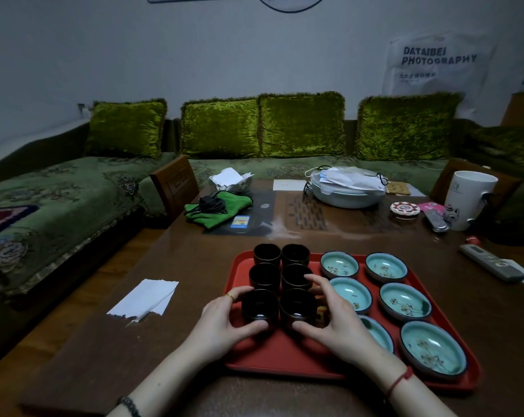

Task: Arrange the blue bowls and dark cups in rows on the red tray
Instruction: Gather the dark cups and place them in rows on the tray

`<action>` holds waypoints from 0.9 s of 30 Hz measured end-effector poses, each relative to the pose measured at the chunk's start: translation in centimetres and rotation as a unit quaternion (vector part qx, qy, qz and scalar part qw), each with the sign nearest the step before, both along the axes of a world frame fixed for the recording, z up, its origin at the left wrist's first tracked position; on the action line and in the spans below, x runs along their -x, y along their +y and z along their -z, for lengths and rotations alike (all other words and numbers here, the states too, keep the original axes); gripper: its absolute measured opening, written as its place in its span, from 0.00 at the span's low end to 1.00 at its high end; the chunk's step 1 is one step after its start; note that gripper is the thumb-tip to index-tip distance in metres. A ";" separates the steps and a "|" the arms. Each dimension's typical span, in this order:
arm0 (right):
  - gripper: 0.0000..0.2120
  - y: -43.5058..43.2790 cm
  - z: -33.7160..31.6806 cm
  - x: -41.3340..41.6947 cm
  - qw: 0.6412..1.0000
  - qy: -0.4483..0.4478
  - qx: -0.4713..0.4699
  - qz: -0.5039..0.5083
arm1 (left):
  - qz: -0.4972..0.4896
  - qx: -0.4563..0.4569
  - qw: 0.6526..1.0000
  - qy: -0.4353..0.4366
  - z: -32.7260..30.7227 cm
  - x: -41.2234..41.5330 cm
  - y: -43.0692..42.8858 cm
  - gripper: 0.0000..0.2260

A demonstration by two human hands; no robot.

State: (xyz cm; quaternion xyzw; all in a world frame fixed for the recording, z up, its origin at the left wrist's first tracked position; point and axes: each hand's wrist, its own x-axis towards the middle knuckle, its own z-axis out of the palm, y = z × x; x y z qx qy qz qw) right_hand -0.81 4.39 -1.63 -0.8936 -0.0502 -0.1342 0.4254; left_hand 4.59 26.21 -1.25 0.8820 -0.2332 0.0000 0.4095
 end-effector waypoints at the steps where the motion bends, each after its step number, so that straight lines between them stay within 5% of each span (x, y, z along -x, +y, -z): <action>1: 0.36 0.0 0.0 0.0 1.000 -0.001 -0.003 0.003 | -0.001 0.000 1.000 0.002 0.0 -0.1 0.0 0.28; 17: 0.36 0.4 -0.5 0.1 1.000 -0.003 0.004 0.015 | -0.005 -0.001 1.000 0.014 -0.3 -0.2 -0.5 0.31; 27: 0.33 -5.4 -3.1 2.0 0.996 -0.031 -0.003 0.081 | 0.023 -0.029 0.990 -0.138 -3.1 0.5 -4.2 0.32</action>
